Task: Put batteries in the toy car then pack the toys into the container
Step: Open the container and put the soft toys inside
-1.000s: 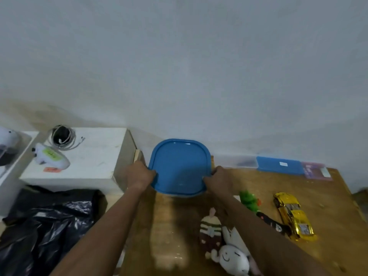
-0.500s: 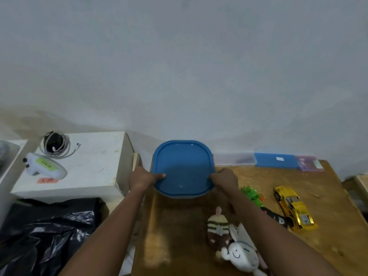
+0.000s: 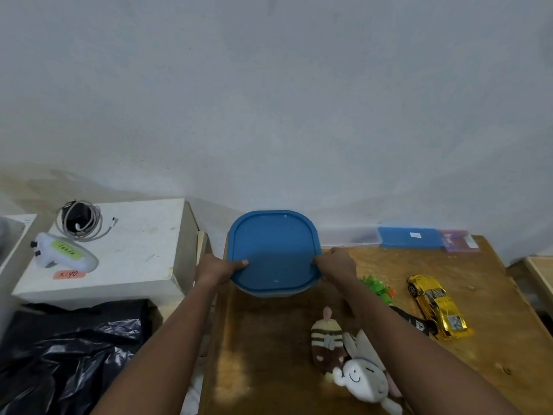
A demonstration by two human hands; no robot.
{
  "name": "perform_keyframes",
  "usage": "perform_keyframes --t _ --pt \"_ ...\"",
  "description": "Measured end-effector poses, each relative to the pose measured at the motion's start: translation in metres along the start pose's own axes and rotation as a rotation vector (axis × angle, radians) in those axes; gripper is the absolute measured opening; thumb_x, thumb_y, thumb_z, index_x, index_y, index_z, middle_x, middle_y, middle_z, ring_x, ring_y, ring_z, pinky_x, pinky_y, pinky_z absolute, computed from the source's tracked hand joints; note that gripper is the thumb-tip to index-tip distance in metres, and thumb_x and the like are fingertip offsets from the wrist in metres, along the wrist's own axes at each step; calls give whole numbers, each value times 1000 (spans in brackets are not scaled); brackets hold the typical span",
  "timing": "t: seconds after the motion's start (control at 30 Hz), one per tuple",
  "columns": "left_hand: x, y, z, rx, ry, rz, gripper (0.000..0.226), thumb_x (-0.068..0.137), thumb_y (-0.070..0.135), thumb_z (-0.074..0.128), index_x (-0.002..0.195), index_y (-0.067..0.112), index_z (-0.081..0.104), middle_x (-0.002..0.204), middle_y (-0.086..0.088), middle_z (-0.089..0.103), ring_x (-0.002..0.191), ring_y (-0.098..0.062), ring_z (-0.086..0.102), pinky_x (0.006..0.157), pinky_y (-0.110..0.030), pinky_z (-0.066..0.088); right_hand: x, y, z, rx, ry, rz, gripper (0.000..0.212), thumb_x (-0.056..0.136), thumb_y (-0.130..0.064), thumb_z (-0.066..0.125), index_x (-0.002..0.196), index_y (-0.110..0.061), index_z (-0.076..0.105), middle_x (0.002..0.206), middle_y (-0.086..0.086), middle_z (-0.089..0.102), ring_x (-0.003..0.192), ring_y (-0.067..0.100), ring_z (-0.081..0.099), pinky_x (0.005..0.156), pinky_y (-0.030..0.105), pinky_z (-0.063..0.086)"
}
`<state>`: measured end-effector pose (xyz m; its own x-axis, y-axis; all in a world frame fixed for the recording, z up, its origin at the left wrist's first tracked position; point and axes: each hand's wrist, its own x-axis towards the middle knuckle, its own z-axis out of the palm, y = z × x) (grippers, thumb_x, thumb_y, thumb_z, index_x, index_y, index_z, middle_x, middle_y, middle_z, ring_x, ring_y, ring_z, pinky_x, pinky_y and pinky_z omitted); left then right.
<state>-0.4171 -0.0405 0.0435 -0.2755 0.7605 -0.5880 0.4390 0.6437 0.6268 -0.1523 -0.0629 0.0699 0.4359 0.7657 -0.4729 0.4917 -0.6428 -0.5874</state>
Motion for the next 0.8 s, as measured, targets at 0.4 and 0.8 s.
perform_keyframes --t 0.4,0.8 --pt "-12 -5 1 -252 11 120 40 78 35 84 82 6 57 82 -13 64 74 -25 63 55 -32 51 -14 -4 -7 202 -41 -113 13 83 -15 62 91 -5 64 81 11 66 64 20 62 57 32 55" --pt "-97 -19 -10 -375 262 282 31 82 30 80 96 12 59 94 -1 66 88 -22 66 75 -37 59 -79 23 -10 288 43 -241 43 89 -23 64 131 -15 60 110 7 73 84 20 71 71 35 62"
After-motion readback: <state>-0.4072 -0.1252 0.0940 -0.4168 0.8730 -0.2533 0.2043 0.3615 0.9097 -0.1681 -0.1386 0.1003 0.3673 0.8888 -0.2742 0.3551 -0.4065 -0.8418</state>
